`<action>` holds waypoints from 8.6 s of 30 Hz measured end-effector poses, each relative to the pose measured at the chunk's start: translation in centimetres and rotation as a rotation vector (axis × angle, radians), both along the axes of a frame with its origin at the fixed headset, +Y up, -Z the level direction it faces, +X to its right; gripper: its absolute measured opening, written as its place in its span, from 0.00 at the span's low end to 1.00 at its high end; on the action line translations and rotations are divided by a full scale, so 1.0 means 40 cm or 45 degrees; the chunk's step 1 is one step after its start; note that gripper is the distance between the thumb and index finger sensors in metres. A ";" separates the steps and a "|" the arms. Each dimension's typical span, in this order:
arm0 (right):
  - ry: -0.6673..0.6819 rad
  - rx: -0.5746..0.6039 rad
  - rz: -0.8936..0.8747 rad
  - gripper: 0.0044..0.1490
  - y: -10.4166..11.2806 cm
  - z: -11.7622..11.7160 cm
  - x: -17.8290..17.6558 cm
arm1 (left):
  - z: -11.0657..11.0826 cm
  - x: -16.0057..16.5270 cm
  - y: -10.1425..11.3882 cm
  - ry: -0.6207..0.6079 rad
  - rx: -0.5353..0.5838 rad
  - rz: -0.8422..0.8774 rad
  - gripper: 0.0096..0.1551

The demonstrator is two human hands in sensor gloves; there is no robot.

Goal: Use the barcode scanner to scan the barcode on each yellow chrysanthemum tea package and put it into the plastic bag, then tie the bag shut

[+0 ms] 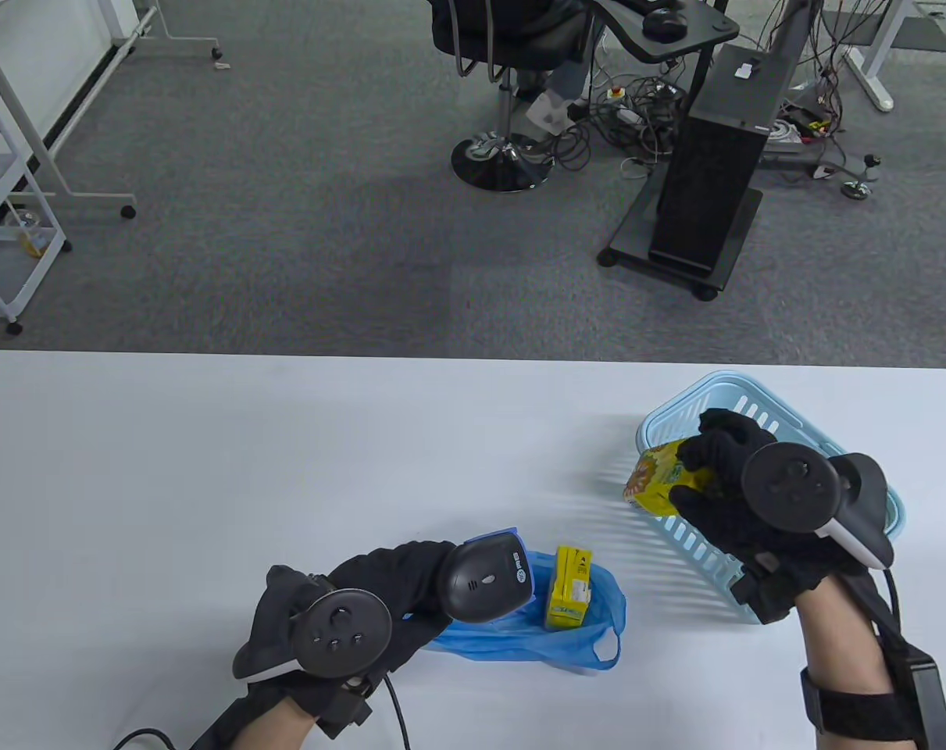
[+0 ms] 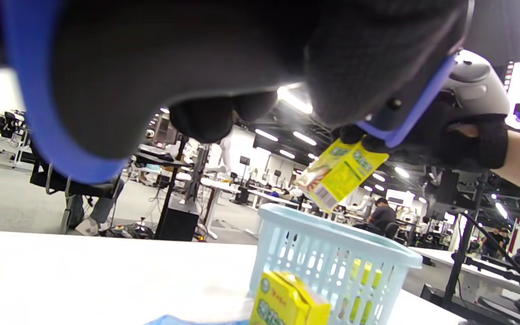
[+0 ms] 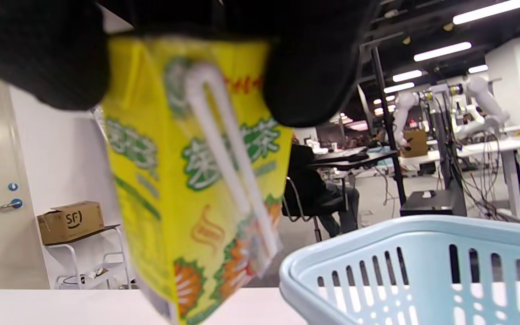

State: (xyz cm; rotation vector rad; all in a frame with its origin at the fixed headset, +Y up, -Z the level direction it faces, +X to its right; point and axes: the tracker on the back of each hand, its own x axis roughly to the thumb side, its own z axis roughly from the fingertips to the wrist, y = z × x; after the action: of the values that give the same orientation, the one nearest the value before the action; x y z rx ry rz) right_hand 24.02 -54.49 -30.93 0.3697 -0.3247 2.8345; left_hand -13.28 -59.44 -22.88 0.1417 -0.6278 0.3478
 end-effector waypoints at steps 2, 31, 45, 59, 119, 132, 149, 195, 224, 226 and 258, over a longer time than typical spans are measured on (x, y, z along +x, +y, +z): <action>0.031 0.012 -0.018 0.38 -0.021 0.008 -0.015 | -0.005 0.007 -0.008 -0.004 -0.007 -0.005 0.34; 0.083 0.024 -0.496 0.42 -0.177 0.034 -0.067 | -0.028 0.078 -0.122 0.058 0.100 -0.181 0.33; 0.079 0.022 -0.510 0.42 -0.181 0.035 -0.078 | -0.021 0.091 -0.125 0.031 0.106 -0.137 0.32; 0.100 -0.027 -0.587 0.42 -0.189 0.028 -0.079 | -0.022 0.098 -0.131 0.069 0.089 -0.212 0.33; 0.427 -0.454 0.510 0.60 -0.358 -0.054 -0.514 | -0.134 -0.126 -0.143 0.535 -0.376 -0.124 0.37; 0.043 -0.259 0.415 0.62 -0.128 -0.085 -0.246 | -0.090 -0.090 -0.078 0.375 -0.255 -0.017 0.36; -0.557 -0.869 0.534 0.59 -0.192 -0.235 0.193 | 0.024 0.020 0.017 -0.055 -0.095 0.086 0.36; -0.504 -1.194 0.563 0.51 -0.281 -0.241 0.208 | 0.006 0.009 0.007 -0.074 -0.172 0.130 0.36; 0.043 -0.162 0.080 0.51 0.006 -0.005 -0.069 | -0.015 -0.016 -0.013 0.053 -0.064 0.073 0.36; 0.079 -0.129 0.027 0.49 -0.020 -0.002 -0.095 | -0.016 -0.012 -0.020 0.054 -0.008 0.050 0.36; 0.176 -0.069 -0.543 0.41 -0.162 0.050 -0.078 | -0.010 0.057 -0.079 0.040 0.100 -0.011 0.32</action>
State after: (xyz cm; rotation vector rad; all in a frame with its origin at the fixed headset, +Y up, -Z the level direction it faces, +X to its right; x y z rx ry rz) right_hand 20.92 -60.99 -28.91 0.4255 -0.2611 2.3831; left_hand -10.99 -62.59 -23.26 0.2190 -0.6108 0.3123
